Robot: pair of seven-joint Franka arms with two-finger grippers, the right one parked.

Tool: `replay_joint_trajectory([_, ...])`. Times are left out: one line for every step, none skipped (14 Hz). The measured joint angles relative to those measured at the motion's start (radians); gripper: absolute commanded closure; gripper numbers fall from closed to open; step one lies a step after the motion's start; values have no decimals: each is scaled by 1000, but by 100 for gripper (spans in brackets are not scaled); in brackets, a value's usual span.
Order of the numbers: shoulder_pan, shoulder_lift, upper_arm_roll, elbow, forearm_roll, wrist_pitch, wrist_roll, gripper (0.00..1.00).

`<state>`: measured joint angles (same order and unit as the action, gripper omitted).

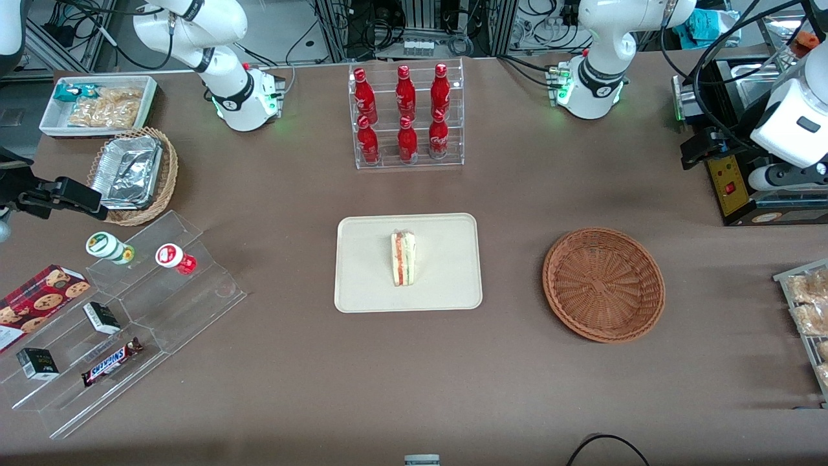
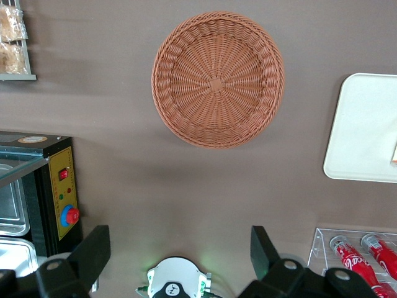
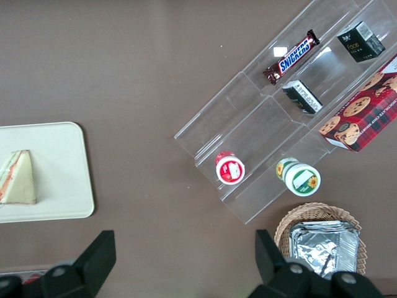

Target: Place sandwich from basket to tray

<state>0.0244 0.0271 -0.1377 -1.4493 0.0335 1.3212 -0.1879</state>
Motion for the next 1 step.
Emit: replay_joint_trajectory([0,0,0,0,7,0,0,0])
